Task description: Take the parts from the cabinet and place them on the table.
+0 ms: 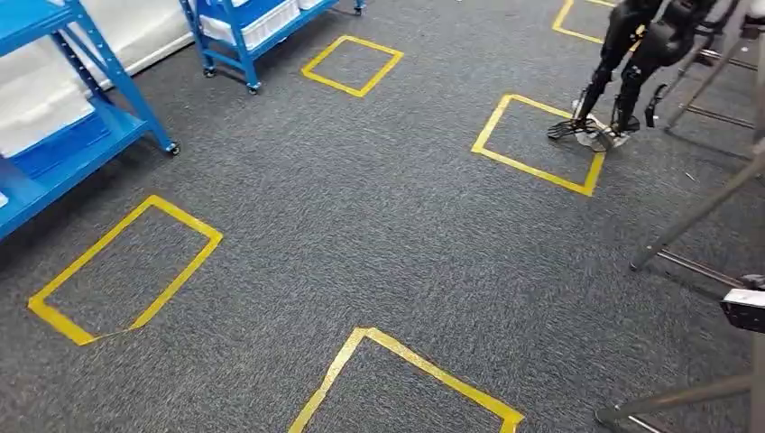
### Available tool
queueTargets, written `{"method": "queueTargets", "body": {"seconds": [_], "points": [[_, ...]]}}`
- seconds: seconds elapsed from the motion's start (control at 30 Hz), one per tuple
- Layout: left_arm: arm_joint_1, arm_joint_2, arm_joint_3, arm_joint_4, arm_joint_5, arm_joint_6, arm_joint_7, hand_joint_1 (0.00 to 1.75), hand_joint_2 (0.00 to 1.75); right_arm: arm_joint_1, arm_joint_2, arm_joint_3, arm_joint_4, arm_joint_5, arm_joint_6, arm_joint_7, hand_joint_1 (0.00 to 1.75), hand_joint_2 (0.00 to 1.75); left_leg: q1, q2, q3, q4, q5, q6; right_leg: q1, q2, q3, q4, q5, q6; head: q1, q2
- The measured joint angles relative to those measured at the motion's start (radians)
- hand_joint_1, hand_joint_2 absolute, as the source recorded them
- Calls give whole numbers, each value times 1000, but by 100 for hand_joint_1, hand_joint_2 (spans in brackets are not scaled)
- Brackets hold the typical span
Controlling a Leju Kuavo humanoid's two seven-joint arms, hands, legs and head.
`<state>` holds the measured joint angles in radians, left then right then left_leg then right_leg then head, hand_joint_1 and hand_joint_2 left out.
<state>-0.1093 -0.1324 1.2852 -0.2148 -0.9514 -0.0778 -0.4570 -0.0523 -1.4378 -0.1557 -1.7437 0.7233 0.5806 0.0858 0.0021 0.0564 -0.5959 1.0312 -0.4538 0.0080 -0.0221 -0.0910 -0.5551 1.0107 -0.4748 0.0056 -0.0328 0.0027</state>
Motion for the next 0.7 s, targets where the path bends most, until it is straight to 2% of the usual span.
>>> {"method": "queueTargets", "body": {"seconds": [0.03, 0.07, 0.13, 0.17, 0.2, 0.23, 0.27, 0.3, 0.33, 0.37, 0.4, 0.43, 0.47, 0.5, 0.53, 0.63, 0.67, 0.7], "points": [[-1, 1, 0, 0, 0, 0, 0, 0, 0, 2, 1, -7, 0, 0, 0, 0, 0, 0, -9, 9, 4, -9, -4, 10, 8, -9, -2, 6, -5, 7, 0, 0], [-1, 1, 0, 0, 0, 0, 0, 0, 0, 2, 1, -13, -1, 0, 0, 0, 0, 0, -8, -10, 2, -9, -2, 17, 8, -16, 0, 5, -6, 11, 0, 0], [1, 1, 0, 0, 0, 0, 0, 0, 0, 4, 1, -16, -2, 0, 0, 0, 0, 0, -10, -28, -2, -10, -1, 27, 6, -35, 7, -1, -4, 20, 0, 0], [1, 1, 0, 0, 0, 0, 0, 0, 0, 6, 1, -17, -3, 0, 0, 0, 0, 0, -4, -37, 4, -22, 6, 36, 5, -38, 10, -1, -8, 26, 0, 0], [1, 0, 0, 0, 0, 0, 0, 0, 0, 7, 2, -20, -3, 0, 0, 0, 0, 0, -1, -47, 9, -28, 11, 40, -2, 11, 9, 15, -25, 32, 2, 0], [0, 0, 0, 0, 0, 0, 0, 0, 0, 7, 2, -24, -3, 0, 0, 0, 0, 0, 0, -50, 9, -29, 13, 44, -5, 57, -14, 62, -60, 32, 1, 0], [-2, 0, 0, 0, 0, 0, 0, 0, 0, 7, 3, -26, -3, 0, 0, 0, 0, 0, 0, -60, 8, -29, 13, 46, -4, 79, -51, 140, -104, 35, 3, 0], [-2, 0, 0, 0, 0, 0, 0, 0, 0, 9, 3, -26, -3, 0, 1, 0, 0, 0, -1, -71, 8, -28, 13, 46, -5, 86, -90, 221, -137, 38, 2, 0], [-3, 0, 0, 0, 0, 0, 0, 0, 0, 14, 9, -25, -3, 0, 2, 0, 0, 0, -2, -83, 8, -27, 13, 46, -4, 88, -128, 294, -158, 39, 2, 0], [-2, 0, 0, 0, 0, 0, 0, 0, 0, 18, 11, -25, -3, 0, 3, 0, 0, 0, -2, -94, 8, -24, 13, 46, -5, 88, -144, 315, -149, 39, 3, 0], [-2, 0, 0, 0, 0, 0, 0, 0, 0, 20, 12, -25, -3, 0, 3, 0, 0, 0, -2, -107, 8, -21, 12, 46, -6, 89, -135, 288, -117, 37, 3, 0], [-2, 0, 0, 0, 0, 0, 0, 0, 0, 20, 12, -26, -3, 0, 3, -1, 0, 0, -2, -121, 9, -17, 10, 45, -6, 92, -106, 217, -67, 36, 3, 0], [-3, 0, 0, 0, 0, 0, 0, 0, 0, 21, 12, -29, -3, 2, 3, -3, 0, 0, -2, -133, 10, -13, 7, 42, -8, 104, -66, 125, -15, 34, 3, 0], [-2, 0, 0, 0, 0, 0, 0, 0, 0, 23, 12, -33, -3, 3, 3, -4, 0, 0, -1, -144, 8, -10, 5, 39, -13, 142, -33, 43, 14, 31, 3, 0], [-4, 0, 0, 0, -1, 0, 0, 0, 0, 24, 15, -35, -3, 3, 3, -7, 0, 0, -5, -155, 0, -5, 5, 34, -12, 177, -23, 27, -3, 29, 3, 0], [0, -1, 0, 0, -2, 0, 1, 0, 0, 32, 14, -37, -5, 5, 5, -11, 0, 0, 5, -192, -13, -11, 15, 17, -5, 141, -24, 22, -4, 21, 3, 0], [1, 0, 0, 0, -2, 0, 1, 0, 0, 33, 15, -38, -6, 5, 5, -11, 0, 0, -1, -204, -16, -11, 16, 10, -11, 127, -21, 11, 2, 12, 2, 0], [1, 0, 0, 0, -2, 0, 1, 0, 0, 34, 16, -39, -6, 7, 5, -11, 0, 0, -1, -158, -16, 2, 4, 8, -13, 114, -15, 3, 6, 6, 0, 0]]}}
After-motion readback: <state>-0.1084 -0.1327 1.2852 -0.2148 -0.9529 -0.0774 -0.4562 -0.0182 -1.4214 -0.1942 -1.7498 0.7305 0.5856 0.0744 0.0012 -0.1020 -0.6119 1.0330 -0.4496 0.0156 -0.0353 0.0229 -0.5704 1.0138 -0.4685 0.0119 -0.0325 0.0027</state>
